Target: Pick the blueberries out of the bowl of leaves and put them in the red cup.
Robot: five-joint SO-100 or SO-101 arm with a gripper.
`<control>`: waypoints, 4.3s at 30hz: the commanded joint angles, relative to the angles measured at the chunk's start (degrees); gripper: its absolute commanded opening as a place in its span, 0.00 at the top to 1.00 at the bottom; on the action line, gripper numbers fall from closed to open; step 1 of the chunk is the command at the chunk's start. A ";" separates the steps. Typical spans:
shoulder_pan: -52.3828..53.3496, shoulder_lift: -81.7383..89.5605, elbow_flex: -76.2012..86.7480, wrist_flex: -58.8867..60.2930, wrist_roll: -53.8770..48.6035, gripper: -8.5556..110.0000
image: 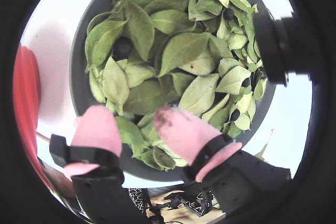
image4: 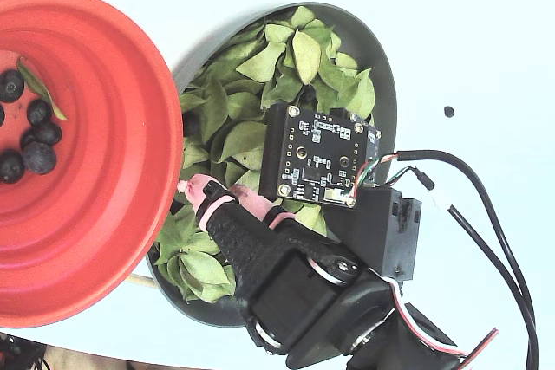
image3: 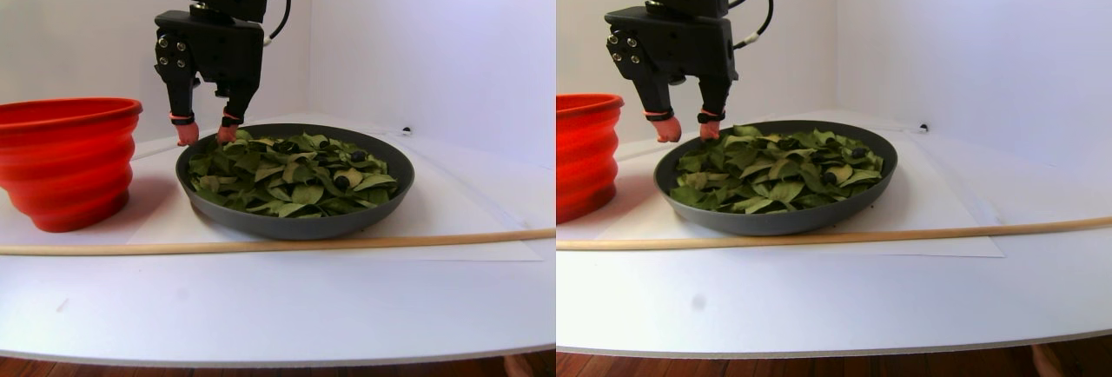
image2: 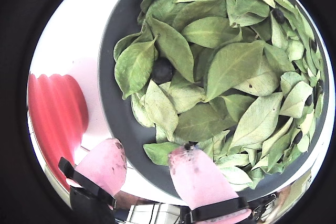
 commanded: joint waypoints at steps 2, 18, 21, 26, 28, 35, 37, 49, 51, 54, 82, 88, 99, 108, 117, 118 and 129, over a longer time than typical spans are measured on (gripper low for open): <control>-0.26 -0.62 -2.99 -2.11 -0.88 0.80; -0.88 -7.38 -6.50 -6.33 -0.18 0.81; -0.88 -8.26 -7.03 -6.86 -0.18 0.80; -0.97 -9.84 -8.26 -7.38 0.09 0.80; -0.97 -10.81 -8.88 -7.91 0.09 0.80; -1.05 -13.18 -11.07 -8.79 0.70 0.80; -1.14 -13.97 -11.78 -8.96 0.88 0.80; -1.23 -16.26 -13.10 -10.02 1.49 0.80; -1.23 -16.44 -13.10 -10.28 1.41 0.80; -1.05 -16.79 -13.36 -10.37 1.23 0.81; 0.62 -20.48 -14.94 -12.74 0.26 0.79; 0.62 -21.18 -15.56 -12.83 0.44 0.79; 1.05 -21.62 -16.61 -12.83 -0.09 0.79; 1.58 -23.55 -16.61 -13.89 -0.70 0.80; 2.11 -25.75 -17.40 -14.50 -1.41 0.81; 2.11 -25.84 -17.40 -14.50 -1.41 0.81; 2.11 -26.46 -16.44 -14.50 -1.85 0.84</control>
